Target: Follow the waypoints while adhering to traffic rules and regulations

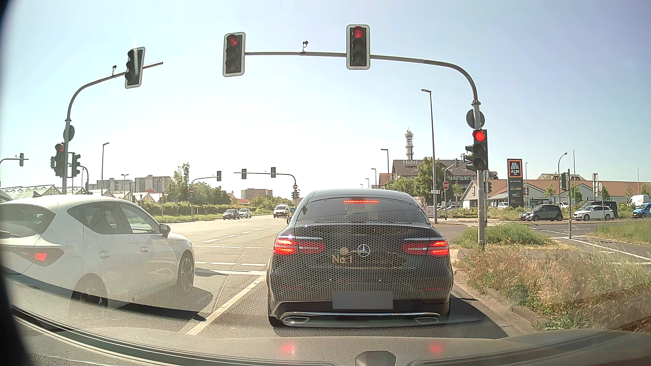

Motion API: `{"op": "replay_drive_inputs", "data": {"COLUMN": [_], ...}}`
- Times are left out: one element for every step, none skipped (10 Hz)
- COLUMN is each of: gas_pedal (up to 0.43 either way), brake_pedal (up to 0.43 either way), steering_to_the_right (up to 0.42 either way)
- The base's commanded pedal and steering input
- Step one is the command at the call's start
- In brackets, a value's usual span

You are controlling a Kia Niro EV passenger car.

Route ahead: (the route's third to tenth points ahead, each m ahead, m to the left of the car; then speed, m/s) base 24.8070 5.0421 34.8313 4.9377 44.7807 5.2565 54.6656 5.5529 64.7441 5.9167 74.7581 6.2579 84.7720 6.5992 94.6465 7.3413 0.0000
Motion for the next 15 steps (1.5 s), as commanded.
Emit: {"op": "replay_drive_inputs", "data": {"gas_pedal": [0.000,0.000,0.000,0.000,0.000,0.000,0.000,0.000,0.000,0.000,0.000,0.000,0.000,0.000,0.000], "brake_pedal": [0.250,0.250,0.250,0.250,0.250,0.250,0.250,0.250,0.250,0.250,0.250,0.250,0.250,0.250,0.250], "steering_to_the_right": [0.000,0.000,0.000,-0.001,0.000,0.000,0.000,0.000,0.000,0.000,-0.001,0.000,-0.001,0.000,-0.001]}}
